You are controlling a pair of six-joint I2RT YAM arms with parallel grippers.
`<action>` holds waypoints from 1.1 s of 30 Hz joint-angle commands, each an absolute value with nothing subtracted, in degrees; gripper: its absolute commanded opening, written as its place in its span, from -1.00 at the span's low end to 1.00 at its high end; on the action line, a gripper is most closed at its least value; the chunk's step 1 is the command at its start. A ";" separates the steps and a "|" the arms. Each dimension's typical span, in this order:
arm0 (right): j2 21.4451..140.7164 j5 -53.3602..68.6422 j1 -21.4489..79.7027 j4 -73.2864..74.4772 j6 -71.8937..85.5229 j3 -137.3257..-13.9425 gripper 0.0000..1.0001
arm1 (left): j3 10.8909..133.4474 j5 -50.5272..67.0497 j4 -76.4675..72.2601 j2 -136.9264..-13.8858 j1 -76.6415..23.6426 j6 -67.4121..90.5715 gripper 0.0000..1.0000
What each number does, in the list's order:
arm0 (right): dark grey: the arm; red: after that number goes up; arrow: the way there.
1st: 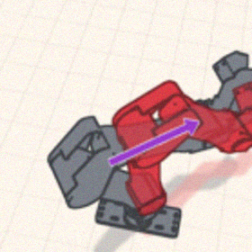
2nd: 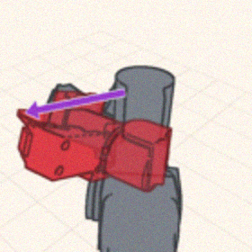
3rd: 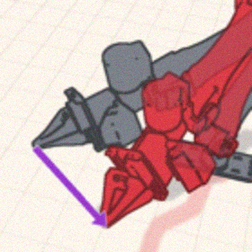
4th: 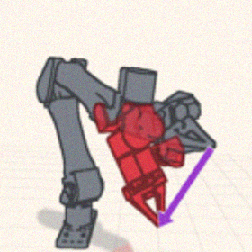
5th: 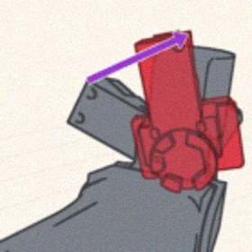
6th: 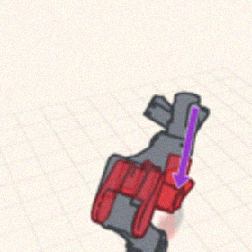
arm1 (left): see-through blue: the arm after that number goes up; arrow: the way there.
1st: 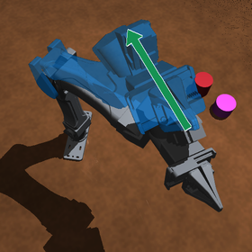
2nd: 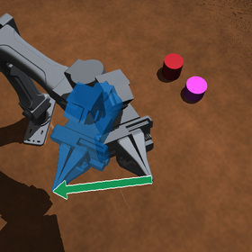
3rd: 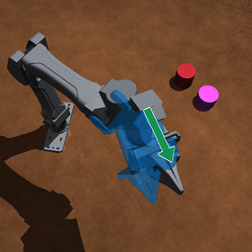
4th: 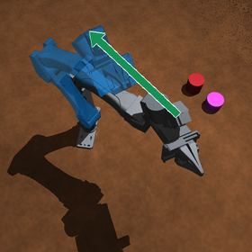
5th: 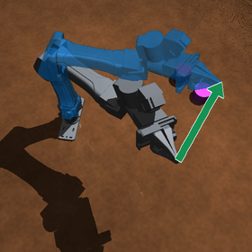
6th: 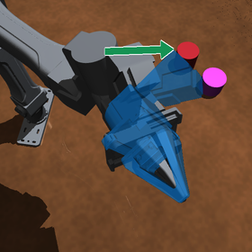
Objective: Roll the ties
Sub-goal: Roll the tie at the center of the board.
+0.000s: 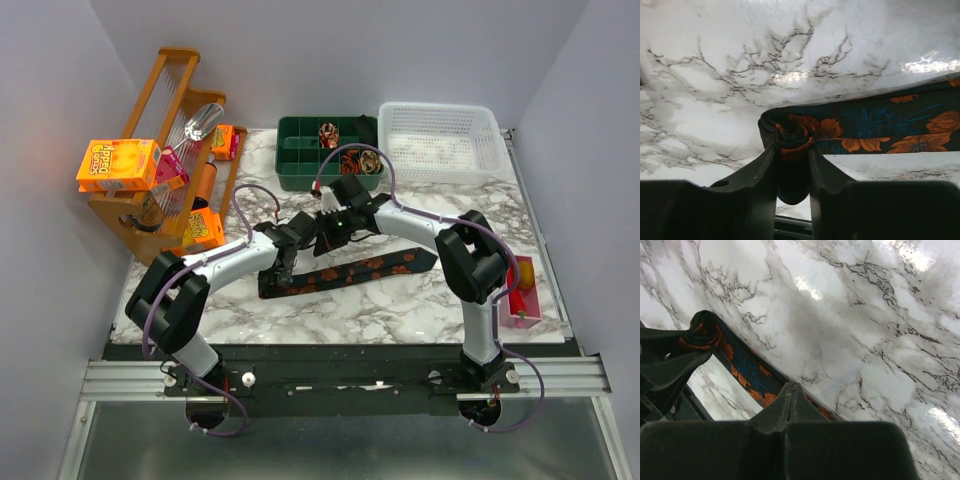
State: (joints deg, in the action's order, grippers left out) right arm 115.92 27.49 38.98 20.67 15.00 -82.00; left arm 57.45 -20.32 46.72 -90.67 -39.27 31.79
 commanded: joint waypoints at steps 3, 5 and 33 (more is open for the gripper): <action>115.23 26.28 38.58 21.62 14.06 -81.21 -0.99 | 59.24 -17.14 43.95 -92.81 -41.48 35.24 0.14; 115.40 26.28 38.58 21.71 13.97 -81.21 -0.99 | 59.15 -16.26 43.07 -92.73 -41.48 36.38 0.23; 110.04 30.32 43.06 23.12 12.66 -80.24 -0.99 | 51.61 -8.71 34.99 -75.86 -33.59 40.26 0.64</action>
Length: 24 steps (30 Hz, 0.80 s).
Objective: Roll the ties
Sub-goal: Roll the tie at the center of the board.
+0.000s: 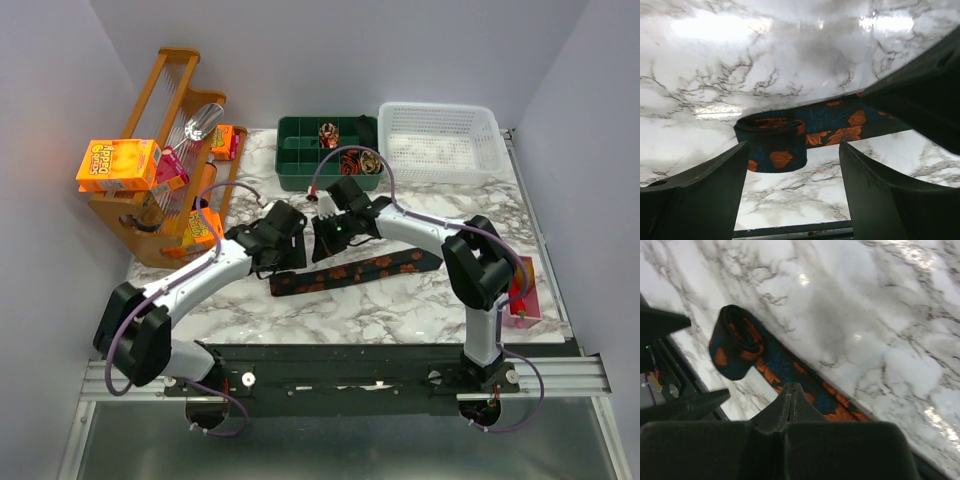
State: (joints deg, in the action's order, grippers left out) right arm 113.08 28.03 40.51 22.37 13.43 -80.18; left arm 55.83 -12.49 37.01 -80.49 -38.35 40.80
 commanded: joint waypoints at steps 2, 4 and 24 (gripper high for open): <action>109.86 30.76 44.56 23.11 12.83 -80.85 -0.99 | 49.32 -4.06 33.49 -72.78 -29.46 40.25 0.65; 110.30 31.02 46.13 23.20 12.83 -81.30 -0.99 | 45.72 -0.11 30.86 -69.89 -26.38 40.17 0.65; 119.79 27.08 50.54 23.82 13.10 -88.51 -0.99 | 29.54 20.13 15.39 -61.61 -12.13 40.69 0.69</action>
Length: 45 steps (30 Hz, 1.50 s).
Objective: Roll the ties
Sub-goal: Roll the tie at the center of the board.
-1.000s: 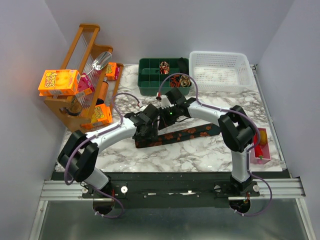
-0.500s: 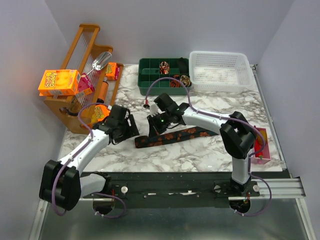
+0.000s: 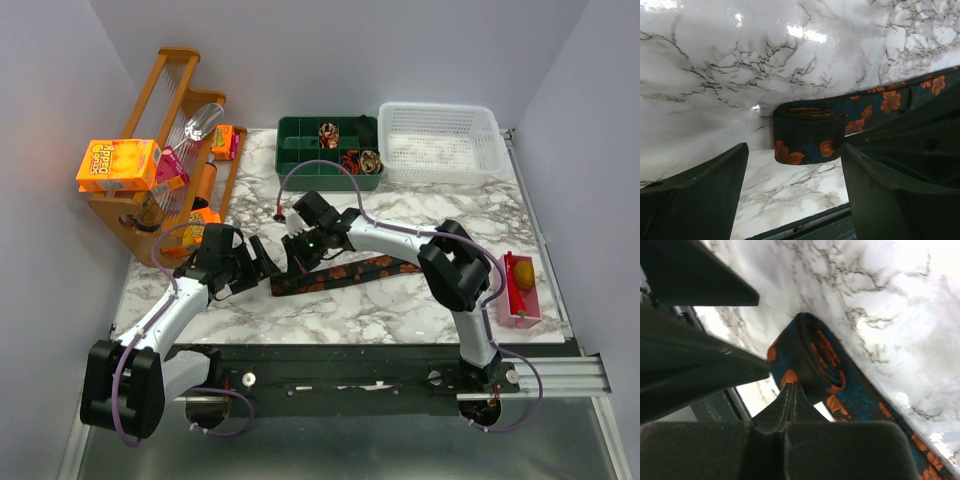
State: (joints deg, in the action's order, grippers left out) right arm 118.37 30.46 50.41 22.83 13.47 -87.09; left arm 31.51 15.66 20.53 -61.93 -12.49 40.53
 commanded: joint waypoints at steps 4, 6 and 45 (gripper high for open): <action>120.15 24.79 50.19 24.08 12.75 -87.72 -0.99 | 27.43 21.00 12.31 -62.49 -12.13 40.96 0.67; 120.41 24.78 49.83 24.08 12.57 -87.28 -0.99 | 25.94 22.23 9.51 -62.93 -12.13 41.31 0.65; 122.17 29.18 46.49 23.47 11.78 -85.34 -0.99 | 28.11 24.97 -1.44 -71.81 -15.02 39.56 -0.59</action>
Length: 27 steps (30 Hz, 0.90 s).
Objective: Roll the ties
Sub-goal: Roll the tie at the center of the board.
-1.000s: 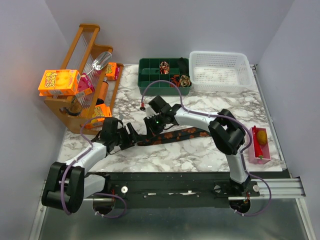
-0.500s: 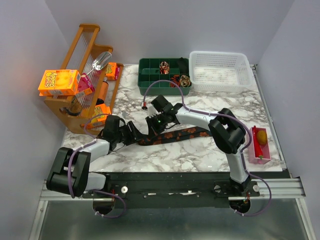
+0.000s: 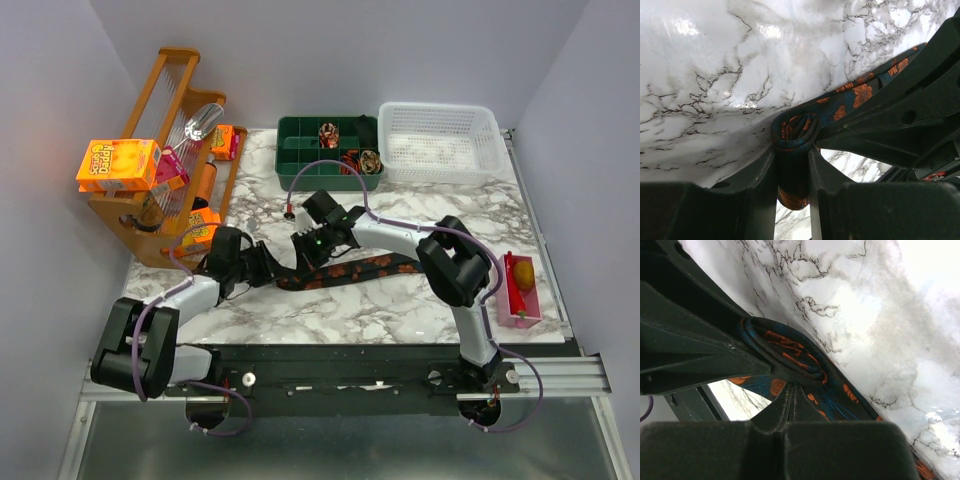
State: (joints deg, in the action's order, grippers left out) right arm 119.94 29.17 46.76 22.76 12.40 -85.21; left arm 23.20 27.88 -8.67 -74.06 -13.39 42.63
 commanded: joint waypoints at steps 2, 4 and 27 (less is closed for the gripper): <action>122.52 29.53 46.41 23.47 11.86 -85.52 -0.99 | 30.14 21.64 2.00 -71.72 -16.17 37.54 -0.66; 122.78 29.71 46.41 23.29 12.04 -85.60 -0.99 | 33.21 19.44 6.75 -72.07 -18.54 36.39 -0.70; 124.63 31.99 46.49 21.01 14.41 -86.66 -0.99 | 53.52 -7.90 31.54 -81.82 -35.07 34.72 -0.97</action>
State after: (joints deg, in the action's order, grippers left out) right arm 123.13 31.33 46.17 22.02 13.96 -85.34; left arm 51.24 -2.02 27.66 -80.05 -33.45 34.83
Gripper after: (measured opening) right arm 0.008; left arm 0.332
